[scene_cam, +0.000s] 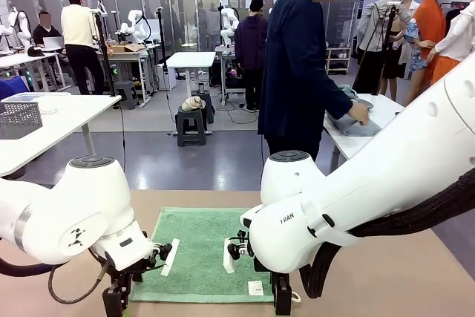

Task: Fold the towels and place them in the basket.
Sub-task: When a person lays out a Towel with hook on the table, fold it in half twice.

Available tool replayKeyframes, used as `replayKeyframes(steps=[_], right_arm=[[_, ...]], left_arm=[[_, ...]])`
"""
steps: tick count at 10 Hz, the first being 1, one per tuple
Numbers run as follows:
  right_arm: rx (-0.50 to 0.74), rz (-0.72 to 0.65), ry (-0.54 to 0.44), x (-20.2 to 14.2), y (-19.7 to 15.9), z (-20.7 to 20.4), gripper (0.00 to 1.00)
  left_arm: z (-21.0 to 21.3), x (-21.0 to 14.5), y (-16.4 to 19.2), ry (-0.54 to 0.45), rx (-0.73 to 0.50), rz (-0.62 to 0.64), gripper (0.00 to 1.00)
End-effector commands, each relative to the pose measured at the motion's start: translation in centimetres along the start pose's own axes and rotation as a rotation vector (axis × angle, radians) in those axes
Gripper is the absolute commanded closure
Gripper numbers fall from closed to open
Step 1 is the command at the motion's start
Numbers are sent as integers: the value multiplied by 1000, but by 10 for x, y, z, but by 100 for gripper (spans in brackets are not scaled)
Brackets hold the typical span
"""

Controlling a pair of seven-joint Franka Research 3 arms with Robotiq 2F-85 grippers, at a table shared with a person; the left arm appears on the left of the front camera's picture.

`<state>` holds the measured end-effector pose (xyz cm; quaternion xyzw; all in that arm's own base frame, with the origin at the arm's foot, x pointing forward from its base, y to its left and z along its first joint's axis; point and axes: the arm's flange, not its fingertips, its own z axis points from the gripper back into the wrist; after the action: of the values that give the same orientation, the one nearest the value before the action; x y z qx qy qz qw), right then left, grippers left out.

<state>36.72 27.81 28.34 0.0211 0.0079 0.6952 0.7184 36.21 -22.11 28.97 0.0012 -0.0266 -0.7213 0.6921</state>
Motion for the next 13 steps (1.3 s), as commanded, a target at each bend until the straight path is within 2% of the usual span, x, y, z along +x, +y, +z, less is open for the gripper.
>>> replayKeyframes(steps=[1, 2, 3, 4, 5, 6, 7, 8, 9, 13], right_arm=[[-15, -10, 8, 1, -3, -8, 19], [-11, -13, 5, 1, -3, -8, 20], [-13, -18, 4, 1, -3, -8, 39], [-17, -21, 6, 0, -3, -7, 40], [-19, -25, 9, -1, -4, -6, 59], [-22, -27, 11, -1, -4, -4, 60], [-21, -30, 11, -1, -4, -3, 79], [-21, -30, 12, -1, -5, -2, 80], [-24, -33, 13, -1, -5, -2, 99], [-43, -23, 31, 1, -2, 0, 100]], left_arm=[[-6, 2, 6, 3, 23, -24, 20], [-5, 4, 7, 5, 25, -24, 22], [-4, 3, 6, 4, 29, -24, 39], [-2, 5, 7, 5, 31, -26, 42], [-1, 5, 8, 10, 33, -28, 59], [0, 6, 9, 14, 35, -30, 61], [1, 6, 9, 19, 36, -32, 78], [2, 6, 10, 25, 35, -34, 81], [1, 6, 10, 31, 34, -35, 98], [3, 8, 11, 37, 36, -44, 100]])
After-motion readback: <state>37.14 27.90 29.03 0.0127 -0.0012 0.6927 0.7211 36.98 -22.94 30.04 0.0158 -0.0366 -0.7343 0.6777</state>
